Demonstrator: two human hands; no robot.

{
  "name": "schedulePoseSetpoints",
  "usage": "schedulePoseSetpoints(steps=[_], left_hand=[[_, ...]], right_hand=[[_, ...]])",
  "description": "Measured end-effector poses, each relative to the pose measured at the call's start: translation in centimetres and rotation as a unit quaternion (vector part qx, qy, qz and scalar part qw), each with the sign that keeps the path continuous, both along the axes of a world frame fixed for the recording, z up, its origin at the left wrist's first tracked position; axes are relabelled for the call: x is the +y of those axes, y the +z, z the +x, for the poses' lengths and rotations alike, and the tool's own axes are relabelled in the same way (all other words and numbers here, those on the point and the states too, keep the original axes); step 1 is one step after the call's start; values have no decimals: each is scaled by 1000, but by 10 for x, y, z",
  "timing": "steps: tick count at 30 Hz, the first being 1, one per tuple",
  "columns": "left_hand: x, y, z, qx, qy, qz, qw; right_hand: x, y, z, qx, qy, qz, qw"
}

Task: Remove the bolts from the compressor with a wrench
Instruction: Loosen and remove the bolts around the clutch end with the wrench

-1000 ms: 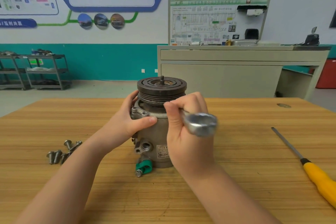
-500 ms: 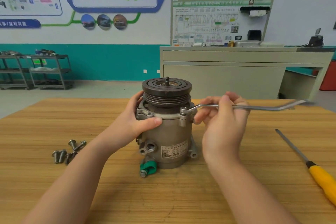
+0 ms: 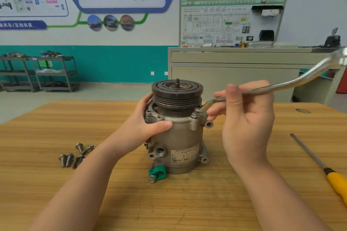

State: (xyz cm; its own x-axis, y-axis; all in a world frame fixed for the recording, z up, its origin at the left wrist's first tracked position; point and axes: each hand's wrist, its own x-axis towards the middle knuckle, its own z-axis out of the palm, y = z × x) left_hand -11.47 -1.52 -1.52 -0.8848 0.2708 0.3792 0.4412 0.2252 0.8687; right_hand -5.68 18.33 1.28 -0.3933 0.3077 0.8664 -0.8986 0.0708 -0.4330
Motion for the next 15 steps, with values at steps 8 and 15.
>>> schedulePoseSetpoints(steps=[8, 15], left_hand=[[1, 3, 4, 12, -12, -10, 1000], [1, 2, 1, 11, -10, 4, 1000]], right_hand=[[-16, -14, -3, 147, -171, 182, 957], [-30, -28, 3, 77, -75, 26, 994]])
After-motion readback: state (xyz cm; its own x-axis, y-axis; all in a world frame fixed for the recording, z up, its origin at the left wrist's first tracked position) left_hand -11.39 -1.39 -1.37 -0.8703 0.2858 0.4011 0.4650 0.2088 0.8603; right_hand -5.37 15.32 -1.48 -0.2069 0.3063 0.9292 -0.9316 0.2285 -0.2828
